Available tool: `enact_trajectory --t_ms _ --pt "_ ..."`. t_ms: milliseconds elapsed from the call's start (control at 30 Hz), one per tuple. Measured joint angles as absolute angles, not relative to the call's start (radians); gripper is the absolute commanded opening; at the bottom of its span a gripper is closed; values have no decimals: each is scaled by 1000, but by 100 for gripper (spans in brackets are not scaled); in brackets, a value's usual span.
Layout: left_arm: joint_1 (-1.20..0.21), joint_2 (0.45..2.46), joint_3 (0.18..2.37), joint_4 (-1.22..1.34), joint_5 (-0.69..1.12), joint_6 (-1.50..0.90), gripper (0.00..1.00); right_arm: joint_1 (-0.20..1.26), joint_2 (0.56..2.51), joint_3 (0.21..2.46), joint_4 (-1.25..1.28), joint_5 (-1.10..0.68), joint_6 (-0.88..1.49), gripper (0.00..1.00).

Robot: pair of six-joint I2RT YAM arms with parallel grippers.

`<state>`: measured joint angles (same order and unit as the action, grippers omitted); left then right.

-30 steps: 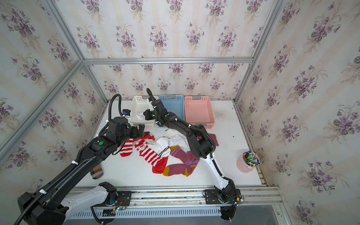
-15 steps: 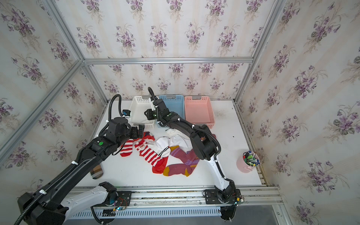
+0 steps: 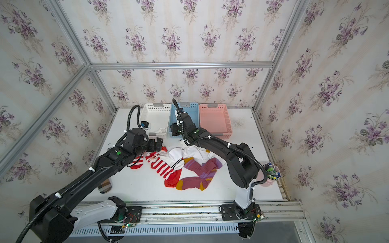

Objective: Sort the socks into the basket by color
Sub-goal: Pick up the sock at the center of the board.

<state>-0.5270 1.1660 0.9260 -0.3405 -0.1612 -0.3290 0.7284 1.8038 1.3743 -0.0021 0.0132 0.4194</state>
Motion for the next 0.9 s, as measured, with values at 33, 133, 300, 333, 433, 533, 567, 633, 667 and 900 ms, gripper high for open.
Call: enact_trajectory --t_ms 33,133,300,333,433,533,567,633,667,900 --pt "-539 1182 926 -331 -156 -334 100 723 1782 1351 -4 28 422 30" --pt "-579 1235 928 -302 -136 -343 100 694 1707 1275 -12 62 446 30" --pt "-659 1350 970 -262 -103 -357 99 607 1575 1141 -23 98 480 32" --pt "-676 1374 981 -254 -99 -360 99 585 1550 1116 -23 104 483 32" --pt "-727 1472 1023 -220 -72 -367 99 503 1492 1063 -27 106 495 32" --pt "-770 1562 1066 -210 -49 -376 99 432 1437 1014 -28 113 501 32" --pt "-787 1594 1084 -201 -41 -378 99 416 1419 997 -27 105 502 32" --pt "-813 1652 1118 -174 -22 -383 98 380 1384 966 -28 84 507 32" --pt "-825 1681 1137 -163 -20 -387 98 359 1365 950 -28 78 510 32" --pt "-878 1867 1267 -91 68 -414 91 256 1265 876 -35 43 524 33"
